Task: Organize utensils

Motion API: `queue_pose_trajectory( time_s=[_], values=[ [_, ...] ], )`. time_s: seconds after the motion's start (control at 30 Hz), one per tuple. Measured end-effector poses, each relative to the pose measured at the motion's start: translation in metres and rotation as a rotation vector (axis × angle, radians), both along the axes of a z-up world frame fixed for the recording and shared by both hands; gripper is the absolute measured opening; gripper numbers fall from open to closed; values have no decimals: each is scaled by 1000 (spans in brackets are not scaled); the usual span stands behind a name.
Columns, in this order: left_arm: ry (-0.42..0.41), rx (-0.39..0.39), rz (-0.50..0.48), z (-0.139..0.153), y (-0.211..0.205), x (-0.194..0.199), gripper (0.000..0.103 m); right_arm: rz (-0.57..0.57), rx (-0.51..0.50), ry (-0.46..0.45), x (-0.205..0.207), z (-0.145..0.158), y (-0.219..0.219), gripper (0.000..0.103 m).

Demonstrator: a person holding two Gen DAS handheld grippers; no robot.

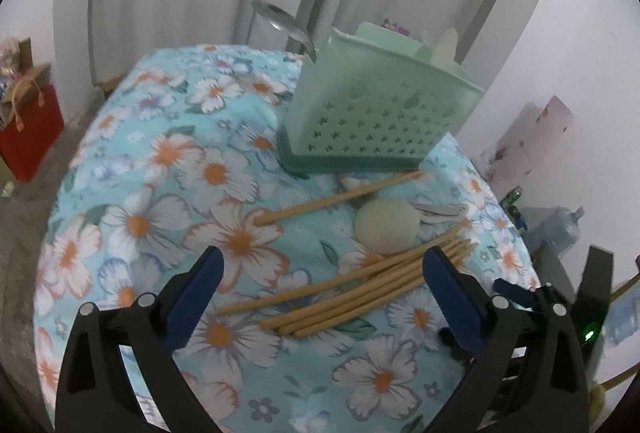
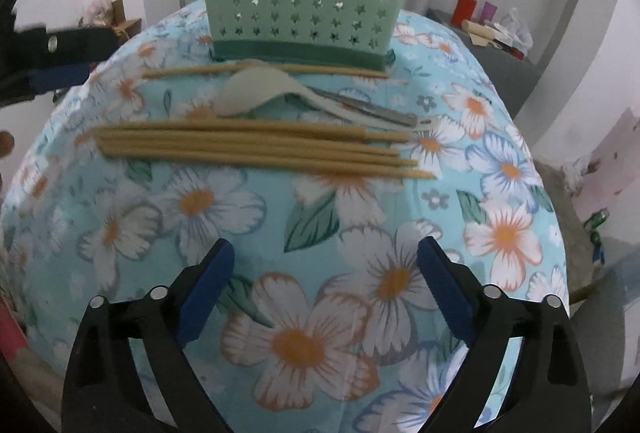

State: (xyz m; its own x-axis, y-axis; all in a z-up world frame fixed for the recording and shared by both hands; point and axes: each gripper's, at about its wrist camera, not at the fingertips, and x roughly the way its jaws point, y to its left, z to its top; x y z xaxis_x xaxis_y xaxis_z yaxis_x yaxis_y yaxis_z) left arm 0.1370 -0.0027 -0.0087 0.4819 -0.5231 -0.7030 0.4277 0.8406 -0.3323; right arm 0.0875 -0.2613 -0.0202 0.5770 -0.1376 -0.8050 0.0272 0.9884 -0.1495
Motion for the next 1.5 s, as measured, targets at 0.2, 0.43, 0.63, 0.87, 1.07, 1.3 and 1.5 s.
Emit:
queue_pose_trajectory(
  time_s=[0.2,0.43,0.63,0.87,1.07,1.3,1.5],
  values=[
    [-34,8,-43,2,-10,-1,98,-14,1,-3,-1,-5,-1,95],
    [-136,119,-81,5,-25,0,98,-40,89,31,-5,-6,-13,95],
    [-234,189,-160,6,-37,-2,97,-24,77,24,-8,-6,-12,95],
    [-321,284,-273,3,-59,-9,73,-18,86,26,-13,-6,-12,95],
    [-323,360,-404,-6,-87,-6,65,-22,85,28,-14,-6,-10,95],
    [-295,426,-515,-21,-126,5,65,-28,88,28,-14,-6,-11,95],
    [-291,493,-523,-35,-146,16,65,-28,91,28,-14,-7,-11,95]
  ],
)
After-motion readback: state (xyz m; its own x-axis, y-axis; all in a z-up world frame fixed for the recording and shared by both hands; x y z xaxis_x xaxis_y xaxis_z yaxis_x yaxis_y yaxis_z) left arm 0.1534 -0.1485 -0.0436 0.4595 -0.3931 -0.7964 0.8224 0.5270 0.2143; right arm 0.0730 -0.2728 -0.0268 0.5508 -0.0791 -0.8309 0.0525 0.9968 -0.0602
